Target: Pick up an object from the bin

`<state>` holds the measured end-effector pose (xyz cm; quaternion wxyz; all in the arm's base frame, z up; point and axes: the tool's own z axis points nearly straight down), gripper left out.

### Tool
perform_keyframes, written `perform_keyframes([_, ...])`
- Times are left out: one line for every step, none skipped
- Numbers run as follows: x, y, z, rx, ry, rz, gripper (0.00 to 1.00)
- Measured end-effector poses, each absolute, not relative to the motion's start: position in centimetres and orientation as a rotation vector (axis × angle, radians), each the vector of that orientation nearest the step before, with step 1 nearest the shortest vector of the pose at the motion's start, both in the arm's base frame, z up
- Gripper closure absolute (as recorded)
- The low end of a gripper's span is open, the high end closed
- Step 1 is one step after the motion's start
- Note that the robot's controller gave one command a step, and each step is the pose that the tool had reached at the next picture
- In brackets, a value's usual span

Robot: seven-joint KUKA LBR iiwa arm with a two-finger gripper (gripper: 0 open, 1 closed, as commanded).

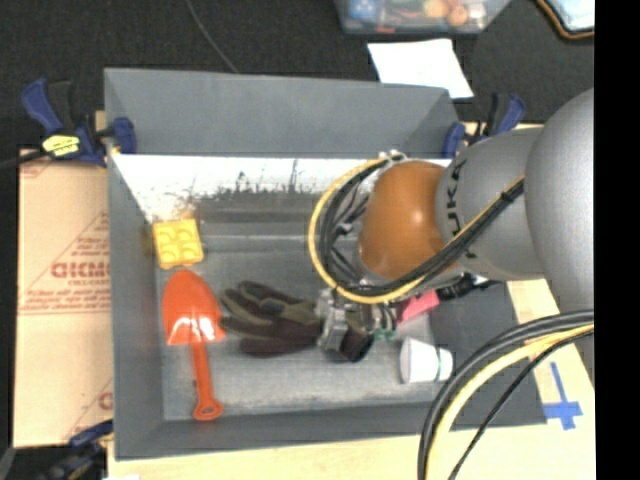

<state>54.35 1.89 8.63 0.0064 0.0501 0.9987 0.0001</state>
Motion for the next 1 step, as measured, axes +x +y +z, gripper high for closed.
perform_keyframes([54.35, 1.86, 12.13, 0.155, 3.125, 0.0, 1.0])
